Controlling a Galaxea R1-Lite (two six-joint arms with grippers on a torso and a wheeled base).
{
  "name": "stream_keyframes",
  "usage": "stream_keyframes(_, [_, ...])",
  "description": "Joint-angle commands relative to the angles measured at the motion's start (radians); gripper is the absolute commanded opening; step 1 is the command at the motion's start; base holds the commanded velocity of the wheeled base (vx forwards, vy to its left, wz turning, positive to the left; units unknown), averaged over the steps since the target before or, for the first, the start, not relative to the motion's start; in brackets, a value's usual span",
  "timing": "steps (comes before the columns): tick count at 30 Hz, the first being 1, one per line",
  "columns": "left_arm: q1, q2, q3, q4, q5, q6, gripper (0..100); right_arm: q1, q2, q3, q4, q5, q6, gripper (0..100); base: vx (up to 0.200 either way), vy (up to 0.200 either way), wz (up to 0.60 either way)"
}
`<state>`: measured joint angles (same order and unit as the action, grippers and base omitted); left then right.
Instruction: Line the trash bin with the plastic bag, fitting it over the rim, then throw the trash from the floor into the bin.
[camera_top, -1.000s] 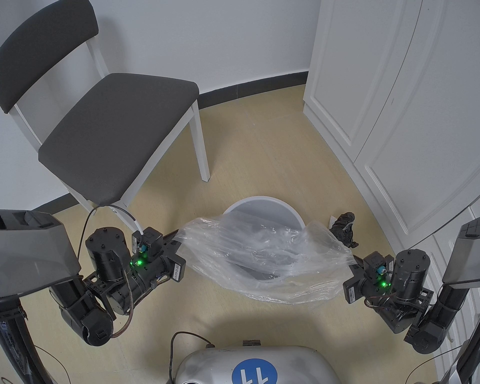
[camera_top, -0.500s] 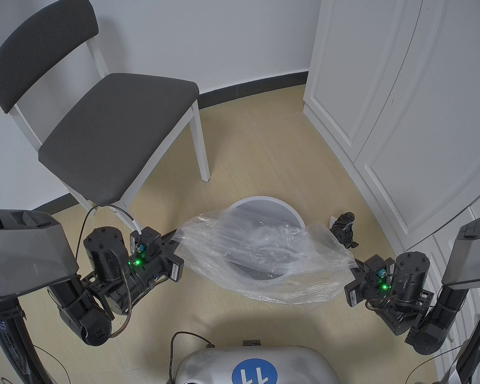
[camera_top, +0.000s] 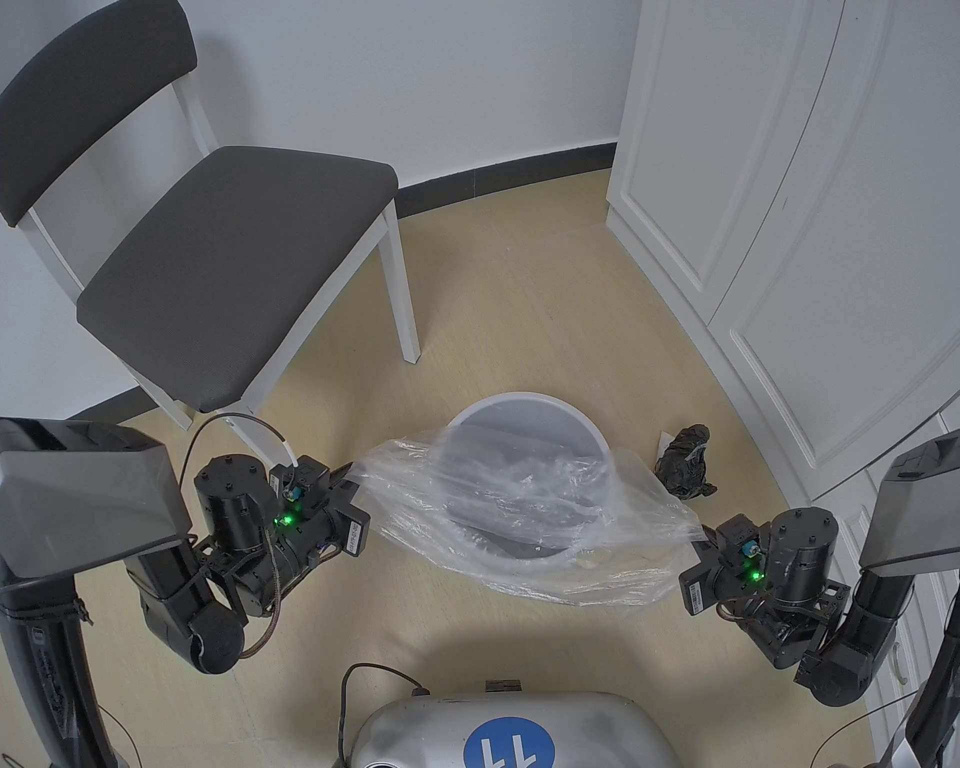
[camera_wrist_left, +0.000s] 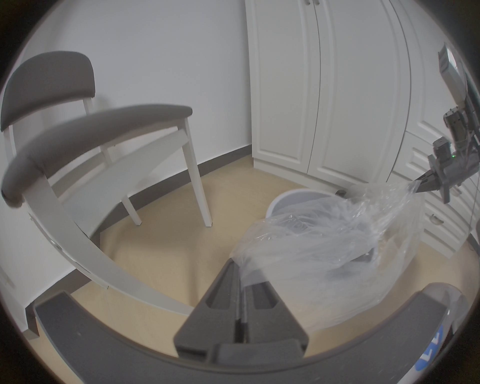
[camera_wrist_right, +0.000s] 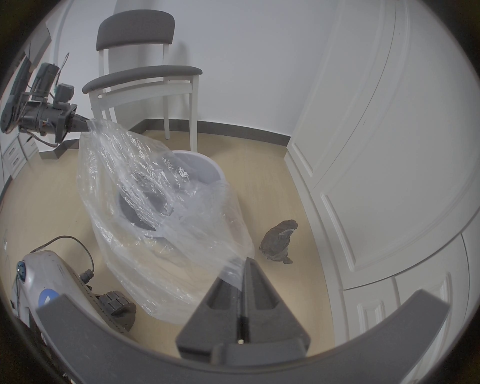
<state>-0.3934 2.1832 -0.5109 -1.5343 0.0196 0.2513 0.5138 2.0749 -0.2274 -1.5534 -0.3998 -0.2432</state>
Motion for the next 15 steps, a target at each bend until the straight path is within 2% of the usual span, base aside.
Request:
stream_keyframes(1, [0.039, 0.115, -0.057, -0.001, -0.006, -0.001, 0, -0.026, 0.083, -0.029, -0.017, 0.001, 0.012, 0, 0.000, 0.000, 0.00])
stream_keyframes(8, [0.057, 0.104, -0.051, -0.001, -0.007, 0.002, 0, -0.032, 0.109, -0.009, -0.017, -0.001, 0.002, 0, 0.000, 0.000, 0.00])
stream_keyframes(11, [0.084, 0.099, -0.048, -0.001, -0.006, 0.006, 0, -0.054, 0.146, 0.039, -0.017, -0.001, -0.047, 0, 0.000, 0.000, 0.00])
stream_keyframes(15, [0.097, 0.099, -0.046, -0.001, -0.006, 0.010, 0, -0.064, 0.169, 0.037, -0.017, -0.001, -0.054, 0, 0.000, 0.000, 0.00])
